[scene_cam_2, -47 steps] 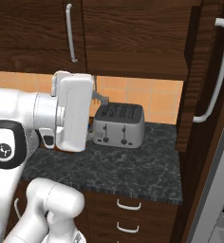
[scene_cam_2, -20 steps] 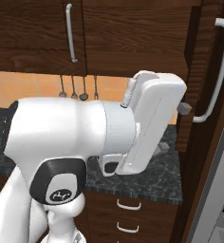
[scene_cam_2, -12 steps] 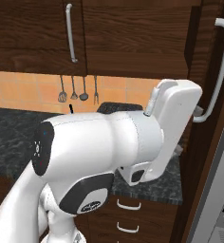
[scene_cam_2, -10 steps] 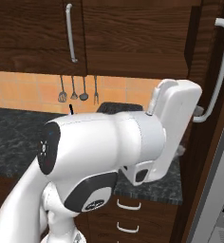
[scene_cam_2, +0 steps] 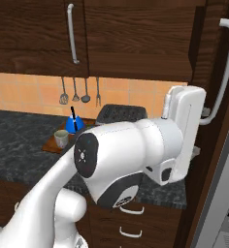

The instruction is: Pick the kettle from the counter and place it on the tray. Then pick the mug from the cabinet and place it on the tray. Then close the cabinet doors.

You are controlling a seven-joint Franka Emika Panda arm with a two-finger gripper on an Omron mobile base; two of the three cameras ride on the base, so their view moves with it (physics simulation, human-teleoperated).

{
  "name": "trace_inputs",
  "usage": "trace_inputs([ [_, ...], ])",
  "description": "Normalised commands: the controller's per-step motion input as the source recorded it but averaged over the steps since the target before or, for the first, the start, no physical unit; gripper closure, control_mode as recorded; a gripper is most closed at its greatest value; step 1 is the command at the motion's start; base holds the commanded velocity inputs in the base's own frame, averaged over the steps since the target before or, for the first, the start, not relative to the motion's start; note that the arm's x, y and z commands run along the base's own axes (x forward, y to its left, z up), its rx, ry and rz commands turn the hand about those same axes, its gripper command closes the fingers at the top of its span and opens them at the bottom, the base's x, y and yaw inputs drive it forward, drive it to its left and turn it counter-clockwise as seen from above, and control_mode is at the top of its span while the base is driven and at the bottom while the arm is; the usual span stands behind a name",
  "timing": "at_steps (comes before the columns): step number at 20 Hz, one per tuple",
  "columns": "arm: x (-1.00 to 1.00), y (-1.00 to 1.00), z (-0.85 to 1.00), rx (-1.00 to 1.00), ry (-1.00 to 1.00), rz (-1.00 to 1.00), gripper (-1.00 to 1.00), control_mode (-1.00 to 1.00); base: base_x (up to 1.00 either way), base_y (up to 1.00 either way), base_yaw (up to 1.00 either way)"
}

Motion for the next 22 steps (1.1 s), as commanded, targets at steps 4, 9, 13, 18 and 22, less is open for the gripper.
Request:
trace_inputs([
  [4,0.27,-0.13,-0.04,0.01,0.00,0.18,-1.00,-1.00,0.00,0.00,0.00],
  [9,0.22,-0.15,0.00,0.00,0.00,0.16,-1.00,-1.00,0.00,0.00,0.00],
  [13,0.19,-0.05,0.00,0.00,0.00,0.18,-1.00,-1.00,0.00,0.00,0.00],
  [18,0.11,0.05,0.00,0.00,0.10,0.20,-1.00,-1.00,0.00,0.00,0.00],
  [22,0.26,0.08,0.00,0.00,0.13,0.20,-1.00,-1.00,0.00,0.00,0.00],
])
